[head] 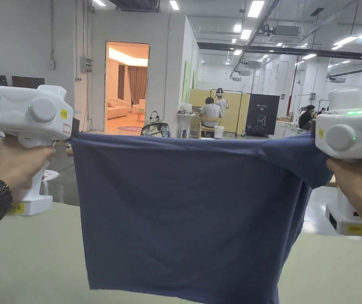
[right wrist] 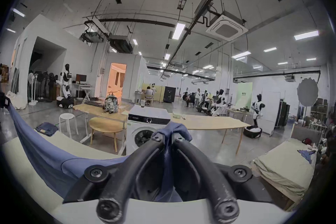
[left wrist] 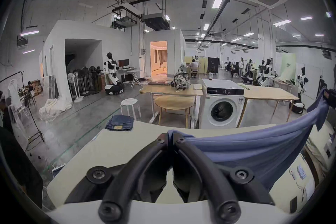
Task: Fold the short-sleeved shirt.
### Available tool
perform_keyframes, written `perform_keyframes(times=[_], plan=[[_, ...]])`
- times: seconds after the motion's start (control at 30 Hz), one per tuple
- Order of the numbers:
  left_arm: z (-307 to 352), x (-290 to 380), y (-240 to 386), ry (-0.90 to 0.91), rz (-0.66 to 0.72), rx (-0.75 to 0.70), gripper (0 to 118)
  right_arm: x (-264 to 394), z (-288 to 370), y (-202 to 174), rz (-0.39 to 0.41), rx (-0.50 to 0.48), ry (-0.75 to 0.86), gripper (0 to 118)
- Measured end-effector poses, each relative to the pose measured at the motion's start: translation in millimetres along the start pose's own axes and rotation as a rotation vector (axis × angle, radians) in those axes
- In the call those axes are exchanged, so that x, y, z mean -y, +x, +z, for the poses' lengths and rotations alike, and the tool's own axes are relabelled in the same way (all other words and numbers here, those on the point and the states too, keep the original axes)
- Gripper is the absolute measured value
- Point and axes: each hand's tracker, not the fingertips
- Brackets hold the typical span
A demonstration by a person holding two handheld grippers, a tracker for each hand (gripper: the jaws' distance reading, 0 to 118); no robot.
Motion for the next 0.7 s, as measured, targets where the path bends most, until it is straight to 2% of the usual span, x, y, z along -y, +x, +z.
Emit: perform_keyframes(times=[0.23,0.47,0.7], plan=[[-7.0,19.7,0.5,-0.013,-0.008,0.001,0,28.3,15.3,-5.6,0.072,0.023,0.013,4],[16.0,84.0,-5.2,-0.047,-0.021,0.038,0,94.5,62.0,0.2,0.125,0.022,-0.074,4],[64.9,164.4,-16.9,-0.088,-0.011,0.098,0,174.2,133.7,18.3,0.091,0.012,-0.160,4]])
